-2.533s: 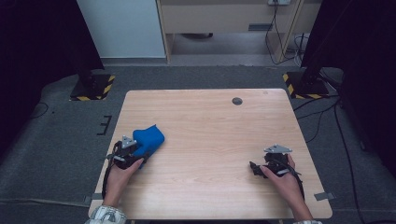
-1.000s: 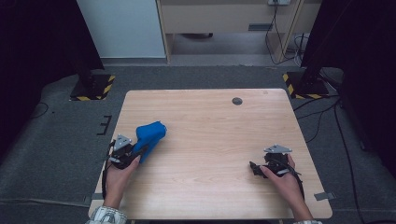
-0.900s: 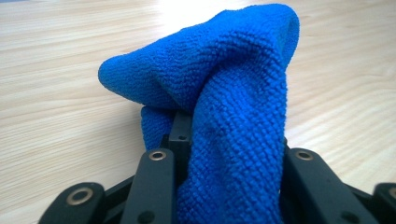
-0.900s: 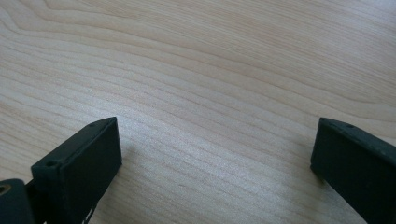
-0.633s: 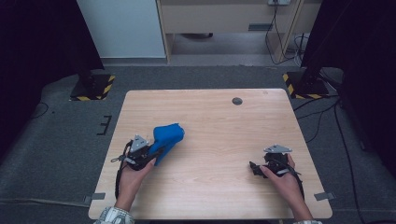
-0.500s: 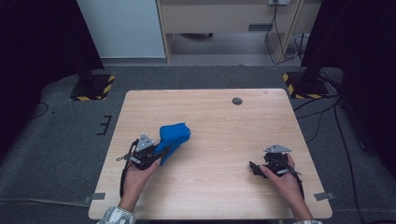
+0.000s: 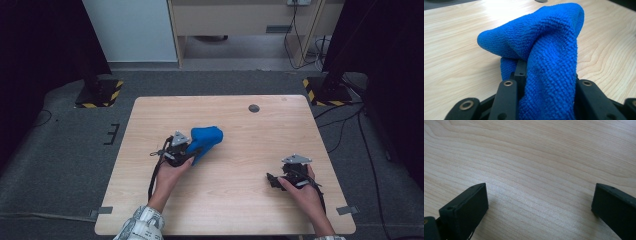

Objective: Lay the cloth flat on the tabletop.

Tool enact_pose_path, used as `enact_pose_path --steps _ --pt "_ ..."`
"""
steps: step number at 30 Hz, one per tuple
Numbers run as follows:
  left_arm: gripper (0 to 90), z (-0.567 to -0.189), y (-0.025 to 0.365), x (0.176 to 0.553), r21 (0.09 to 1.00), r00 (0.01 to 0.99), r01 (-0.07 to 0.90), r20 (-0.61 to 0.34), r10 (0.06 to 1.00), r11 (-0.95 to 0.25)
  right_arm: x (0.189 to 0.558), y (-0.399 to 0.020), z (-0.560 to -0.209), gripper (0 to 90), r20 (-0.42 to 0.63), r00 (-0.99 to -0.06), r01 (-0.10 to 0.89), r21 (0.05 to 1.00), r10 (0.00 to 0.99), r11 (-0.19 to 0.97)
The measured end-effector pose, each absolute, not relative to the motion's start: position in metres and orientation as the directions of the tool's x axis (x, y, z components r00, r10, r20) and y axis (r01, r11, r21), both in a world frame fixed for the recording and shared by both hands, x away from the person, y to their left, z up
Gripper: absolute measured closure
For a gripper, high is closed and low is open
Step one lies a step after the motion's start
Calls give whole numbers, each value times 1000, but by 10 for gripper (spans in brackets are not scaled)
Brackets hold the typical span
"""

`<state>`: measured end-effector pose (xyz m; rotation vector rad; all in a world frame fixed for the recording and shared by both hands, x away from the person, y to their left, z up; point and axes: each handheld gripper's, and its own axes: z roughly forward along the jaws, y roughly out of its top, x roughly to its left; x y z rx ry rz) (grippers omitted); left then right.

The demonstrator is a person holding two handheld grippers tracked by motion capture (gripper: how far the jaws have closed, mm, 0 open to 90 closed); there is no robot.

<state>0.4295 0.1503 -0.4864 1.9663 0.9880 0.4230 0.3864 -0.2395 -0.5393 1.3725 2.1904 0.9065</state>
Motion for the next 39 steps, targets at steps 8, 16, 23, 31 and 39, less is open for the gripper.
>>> enact_pose_path --steps 8,16,23,31,39 --pt "650 -497 109 430 800 681 464 -47 730 -381 386 -240 -539 8 5 -438 639 705 899 308" --pt "646 -507 85 422 775 734 450 -39 678 -444 386 -239 -539 8 5 -438 639 705 899 308" --pt "550 -529 76 414 757 745 454 -33 666 -470 386 -239 -539 9 4 -438 639 705 899 308" --pt "81 -522 76 409 779 714 443 -8 701 -443 386 -238 -539 47 2 -448 630 710 894 315" --pt "54 -506 96 398 819 722 428 -57 689 -381 384 -238 -528 158 -80 -452 566 744 888 355"
